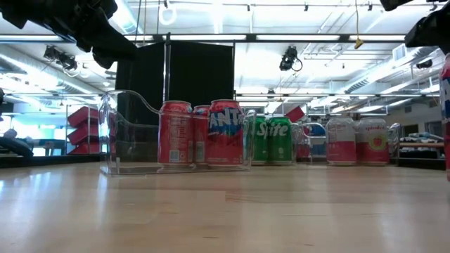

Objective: Sort soda cans
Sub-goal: Put the red soda can into the bottom transparent bin

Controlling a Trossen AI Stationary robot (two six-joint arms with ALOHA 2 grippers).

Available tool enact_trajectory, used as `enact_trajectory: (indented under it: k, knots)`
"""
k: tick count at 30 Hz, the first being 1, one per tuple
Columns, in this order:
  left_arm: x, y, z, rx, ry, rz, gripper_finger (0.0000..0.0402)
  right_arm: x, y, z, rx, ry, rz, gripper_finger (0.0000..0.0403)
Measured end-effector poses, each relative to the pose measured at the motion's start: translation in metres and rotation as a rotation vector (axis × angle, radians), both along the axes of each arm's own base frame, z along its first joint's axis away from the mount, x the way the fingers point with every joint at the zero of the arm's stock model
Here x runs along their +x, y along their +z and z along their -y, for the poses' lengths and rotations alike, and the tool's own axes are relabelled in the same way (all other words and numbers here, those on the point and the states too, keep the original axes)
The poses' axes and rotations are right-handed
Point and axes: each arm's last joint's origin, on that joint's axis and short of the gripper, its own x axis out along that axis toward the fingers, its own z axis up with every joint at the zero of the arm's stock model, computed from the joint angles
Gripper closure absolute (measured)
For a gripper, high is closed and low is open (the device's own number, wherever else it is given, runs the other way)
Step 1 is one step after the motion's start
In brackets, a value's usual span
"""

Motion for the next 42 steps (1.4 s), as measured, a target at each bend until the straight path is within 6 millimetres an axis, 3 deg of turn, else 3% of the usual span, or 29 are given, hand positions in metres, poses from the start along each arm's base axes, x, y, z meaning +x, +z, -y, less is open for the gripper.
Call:
enact_trajectory:
  k: [11, 24, 29, 35, 42]
  knots:
    - [0.000, 0.000, 0.000, 0.000, 0.000, 0.004, 0.0230, 0.030, 0.021, 0.032, -0.018, 0.030, 0.096, 0.0147]
    - [0.000, 0.001, 0.000, -0.001, 0.000, 0.007, 0.0230, 0.071, 0.105, 0.079, -0.092, 0.093, 0.404, 0.0147]
    - [0.000, 0.001, 0.000, -0.001, 0.000, 0.008, 0.0230, 0.102, 0.127, 0.100, -0.164, 0.147, 0.468, 0.0147]
    - [0.000, 0.000, 0.000, -0.001, 0.000, 0.003, 0.0230, 0.145, 0.130, 0.114, -0.208, 0.251, 0.468, 0.0147]
    - [0.000, 0.000, 0.000, -0.001, 0.000, 0.000, 0.0230, 0.185, 0.117, 0.130, -0.240, 0.325, 0.405, 0.0147]
